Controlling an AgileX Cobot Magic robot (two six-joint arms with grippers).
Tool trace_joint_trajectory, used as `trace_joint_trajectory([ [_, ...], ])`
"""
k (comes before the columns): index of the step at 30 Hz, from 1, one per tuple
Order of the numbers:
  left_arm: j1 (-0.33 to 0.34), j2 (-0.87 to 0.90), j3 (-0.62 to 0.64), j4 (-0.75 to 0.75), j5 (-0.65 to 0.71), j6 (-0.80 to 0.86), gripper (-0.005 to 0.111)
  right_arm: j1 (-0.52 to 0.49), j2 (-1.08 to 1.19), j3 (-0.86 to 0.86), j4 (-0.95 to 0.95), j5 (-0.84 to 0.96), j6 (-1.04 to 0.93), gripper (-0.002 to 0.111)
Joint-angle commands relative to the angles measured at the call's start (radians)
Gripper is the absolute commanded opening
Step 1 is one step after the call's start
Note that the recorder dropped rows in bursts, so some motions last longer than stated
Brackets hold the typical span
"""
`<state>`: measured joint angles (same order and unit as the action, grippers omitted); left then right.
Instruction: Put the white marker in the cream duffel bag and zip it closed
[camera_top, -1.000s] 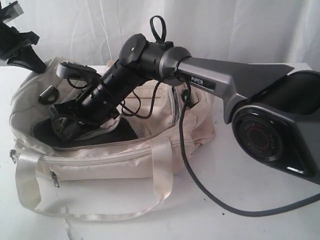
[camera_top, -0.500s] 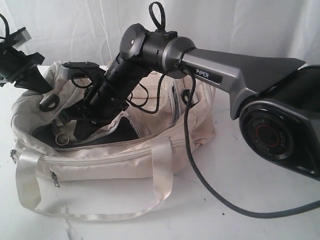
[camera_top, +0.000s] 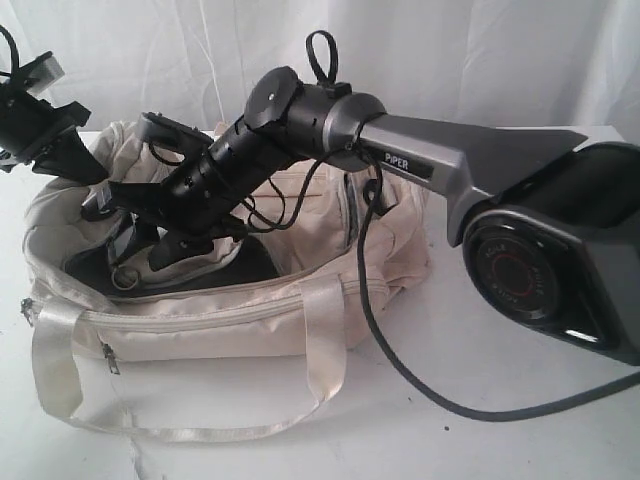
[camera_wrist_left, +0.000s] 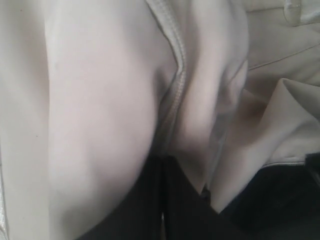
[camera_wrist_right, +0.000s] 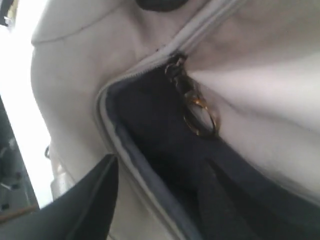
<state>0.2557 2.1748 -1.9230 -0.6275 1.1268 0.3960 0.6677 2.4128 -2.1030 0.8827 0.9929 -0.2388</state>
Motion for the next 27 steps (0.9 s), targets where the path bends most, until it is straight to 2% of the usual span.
trace_joint_trajectory([
  [1, -0.001, 0.000, 0.009, -0.016, 0.073, 0.004, 0.000, -0.028, 0.092, -0.089, 0.103, -0.049, -0.003, 0.048],
  [5, -0.001, 0.000, 0.009, -0.016, 0.079, 0.004, 0.000, -0.028, 0.164, -0.184, 0.083, -0.105, -0.003, 0.048],
  [13, -0.001, 0.000, 0.009, -0.014, 0.094, 0.006, 0.000, -0.024, 0.213, -0.199, -0.003, -0.003, -0.007, 0.047],
  [20, -0.003, 0.000, 0.009, -0.014, 0.094, 0.008, 0.000, 0.018, 0.217, -0.199, -0.003, 0.013, -0.158, 0.047],
  [27, -0.054, 0.000, 0.009, -0.014, 0.094, 0.005, 0.000, 0.029, 0.217, -0.199, -0.005, 0.034, -0.181, 0.026],
])
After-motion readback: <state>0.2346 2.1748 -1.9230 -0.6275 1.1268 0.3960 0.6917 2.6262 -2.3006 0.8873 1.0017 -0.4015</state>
